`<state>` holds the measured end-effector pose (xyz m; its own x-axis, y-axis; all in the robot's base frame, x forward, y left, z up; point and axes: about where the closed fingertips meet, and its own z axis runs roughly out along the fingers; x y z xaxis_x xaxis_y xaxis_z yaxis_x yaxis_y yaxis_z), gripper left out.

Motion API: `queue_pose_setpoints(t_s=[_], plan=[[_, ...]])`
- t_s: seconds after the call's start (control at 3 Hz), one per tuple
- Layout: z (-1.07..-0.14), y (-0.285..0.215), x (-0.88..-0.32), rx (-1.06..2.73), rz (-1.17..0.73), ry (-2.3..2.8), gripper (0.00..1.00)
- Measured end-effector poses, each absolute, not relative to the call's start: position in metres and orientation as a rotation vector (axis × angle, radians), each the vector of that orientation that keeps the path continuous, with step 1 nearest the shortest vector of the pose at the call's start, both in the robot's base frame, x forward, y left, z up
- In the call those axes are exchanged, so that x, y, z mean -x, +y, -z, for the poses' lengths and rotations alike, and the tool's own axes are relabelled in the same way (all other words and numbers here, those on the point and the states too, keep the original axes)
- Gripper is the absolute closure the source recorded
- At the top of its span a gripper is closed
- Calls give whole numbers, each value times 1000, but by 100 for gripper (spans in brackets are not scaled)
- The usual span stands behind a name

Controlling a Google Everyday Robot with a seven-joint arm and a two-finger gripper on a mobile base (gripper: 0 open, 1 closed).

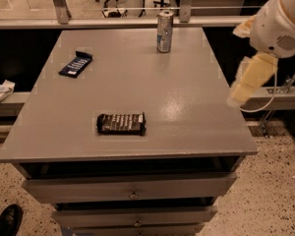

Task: Move redbull can near rxbar chocolate

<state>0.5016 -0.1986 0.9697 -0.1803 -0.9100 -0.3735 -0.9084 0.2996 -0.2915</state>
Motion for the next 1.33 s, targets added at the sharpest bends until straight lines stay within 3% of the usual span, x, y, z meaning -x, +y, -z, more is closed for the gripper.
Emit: queue_pose_setpoints(t_s=[0.67, 1.33], plan=[[-958, -149, -659, 1325, -169, 1905, 0], [-953, -152, -665, 1257, -203, 1881, 0]])
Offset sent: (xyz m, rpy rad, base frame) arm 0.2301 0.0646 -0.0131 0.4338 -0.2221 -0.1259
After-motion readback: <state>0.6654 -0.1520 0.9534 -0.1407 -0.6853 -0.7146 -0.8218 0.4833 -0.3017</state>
